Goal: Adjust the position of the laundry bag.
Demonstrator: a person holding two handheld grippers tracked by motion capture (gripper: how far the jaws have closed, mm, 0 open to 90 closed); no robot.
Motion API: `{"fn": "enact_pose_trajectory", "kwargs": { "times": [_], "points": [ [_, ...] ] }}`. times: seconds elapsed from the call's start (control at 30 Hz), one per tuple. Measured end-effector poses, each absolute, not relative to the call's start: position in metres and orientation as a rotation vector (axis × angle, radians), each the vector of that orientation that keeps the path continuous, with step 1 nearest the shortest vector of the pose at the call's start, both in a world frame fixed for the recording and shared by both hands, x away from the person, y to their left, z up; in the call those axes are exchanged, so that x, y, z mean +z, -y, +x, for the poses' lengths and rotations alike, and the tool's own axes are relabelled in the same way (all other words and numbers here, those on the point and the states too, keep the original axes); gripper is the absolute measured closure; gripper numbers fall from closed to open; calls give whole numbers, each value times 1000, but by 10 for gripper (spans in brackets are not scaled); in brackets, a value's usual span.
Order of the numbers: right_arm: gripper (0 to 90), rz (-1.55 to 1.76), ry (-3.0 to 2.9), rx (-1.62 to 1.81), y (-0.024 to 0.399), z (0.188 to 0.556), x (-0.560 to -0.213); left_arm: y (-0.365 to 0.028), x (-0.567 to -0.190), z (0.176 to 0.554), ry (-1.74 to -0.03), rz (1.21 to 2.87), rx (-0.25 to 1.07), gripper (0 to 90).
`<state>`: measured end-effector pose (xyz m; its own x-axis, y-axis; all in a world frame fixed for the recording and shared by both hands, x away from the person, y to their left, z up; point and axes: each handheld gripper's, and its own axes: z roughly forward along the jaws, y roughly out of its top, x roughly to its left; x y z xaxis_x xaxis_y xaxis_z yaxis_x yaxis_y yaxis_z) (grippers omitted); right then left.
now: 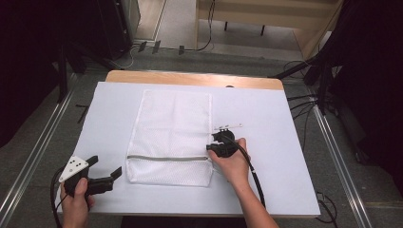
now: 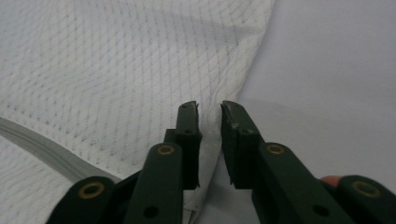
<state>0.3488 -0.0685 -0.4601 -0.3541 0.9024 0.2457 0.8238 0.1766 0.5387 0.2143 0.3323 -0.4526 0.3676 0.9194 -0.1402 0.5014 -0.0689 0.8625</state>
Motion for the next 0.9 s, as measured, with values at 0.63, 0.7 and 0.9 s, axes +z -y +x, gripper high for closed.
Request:
{"fn": "enact_pose_trajectory", "kwargs": {
  "times": [0.63, 0.7, 0.9],
  "points": [
    [900, 1688, -2254, 906, 112, 337, -457, -327, -452, 213, -1253, 1728, 567, 0],
    [900, 1691, -2253, 905, 119, 334, -458, -327, -453, 213, -1252, 1735, 568, 0],
    [900, 1706, -2231, 917, 136, 327, -461, -326, -453, 214, -1252, 1741, 566, 0]
  ]
}}
